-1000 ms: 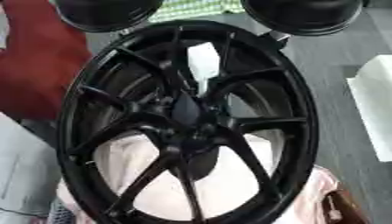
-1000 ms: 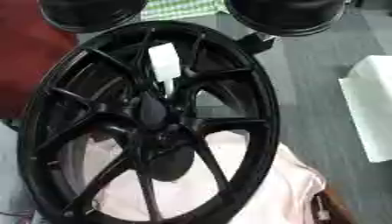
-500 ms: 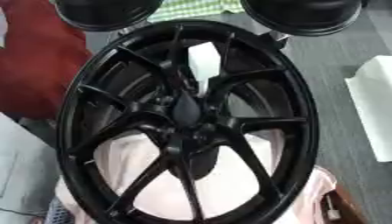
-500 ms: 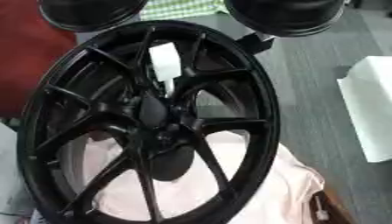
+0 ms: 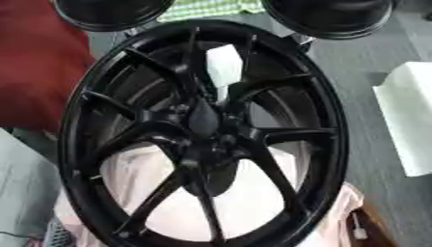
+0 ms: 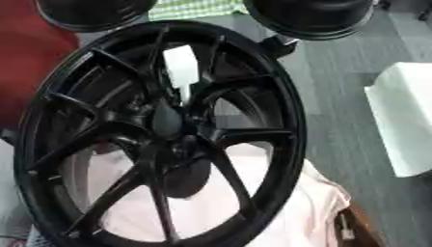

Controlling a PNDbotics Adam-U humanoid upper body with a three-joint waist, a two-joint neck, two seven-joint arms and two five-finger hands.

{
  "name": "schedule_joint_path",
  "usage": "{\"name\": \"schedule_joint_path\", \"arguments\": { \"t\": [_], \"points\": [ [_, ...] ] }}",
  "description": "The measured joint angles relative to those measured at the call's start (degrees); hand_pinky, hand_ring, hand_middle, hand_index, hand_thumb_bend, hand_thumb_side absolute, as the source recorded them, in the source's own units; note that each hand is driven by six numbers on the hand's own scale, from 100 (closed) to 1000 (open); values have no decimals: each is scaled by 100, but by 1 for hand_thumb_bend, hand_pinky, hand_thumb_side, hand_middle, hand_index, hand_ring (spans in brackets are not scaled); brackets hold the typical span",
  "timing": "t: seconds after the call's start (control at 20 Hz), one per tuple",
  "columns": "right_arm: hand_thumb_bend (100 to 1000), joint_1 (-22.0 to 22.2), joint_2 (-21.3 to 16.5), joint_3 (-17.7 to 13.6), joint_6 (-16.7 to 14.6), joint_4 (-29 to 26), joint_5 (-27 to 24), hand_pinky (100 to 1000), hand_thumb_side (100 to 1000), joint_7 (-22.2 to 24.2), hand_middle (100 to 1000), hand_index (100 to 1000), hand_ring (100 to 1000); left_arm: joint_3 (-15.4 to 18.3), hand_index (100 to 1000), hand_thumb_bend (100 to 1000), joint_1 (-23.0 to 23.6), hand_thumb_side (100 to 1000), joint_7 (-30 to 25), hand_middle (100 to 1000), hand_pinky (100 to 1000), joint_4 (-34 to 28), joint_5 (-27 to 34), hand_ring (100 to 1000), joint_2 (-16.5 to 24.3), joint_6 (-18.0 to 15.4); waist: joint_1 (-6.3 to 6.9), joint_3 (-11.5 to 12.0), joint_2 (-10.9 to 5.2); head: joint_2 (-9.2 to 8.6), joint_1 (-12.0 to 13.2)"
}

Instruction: Pull the pin out of the wheel hub.

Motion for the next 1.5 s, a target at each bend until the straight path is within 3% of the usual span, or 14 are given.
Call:
{"name": "schedule_joint_path", "arguments": {
  "t": [0.25, 0.9, 1.15, 1.5],
  "points": [
    [100, -465, -255, 338, -74, -66, 209, 830, 423, 738, 717, 787, 790, -51, 732, 179, -22, 665, -34, 636, 704, 0, -1, 708, 47, 29, -116, 51, 14, -1, -53],
    [100, -1769, -220, 1425, -259, -83, 643, 839, 470, 2396, 746, 802, 827, -116, 732, 175, -63, 668, -102, 638, 705, 0, -1, 709, 131, 48, -226, 112, 37, -5, -119],
    [100, -2430, 35, 1833, -284, -96, 748, 840, 498, 3019, 752, 805, 832, -116, 732, 173, -56, 669, -102, 638, 705, 0, -2, 709, 152, 48, -250, 105, 37, -6, -118],
    [100, -3368, 651, 2469, -60, -39, 883, 841, 522, 3739, 756, 806, 832, -117, 732, 171, -10, 671, -102, 638, 705, 1, -4, 710, 189, 48, -281, 94, 37, -6, -125]
  ]
}}
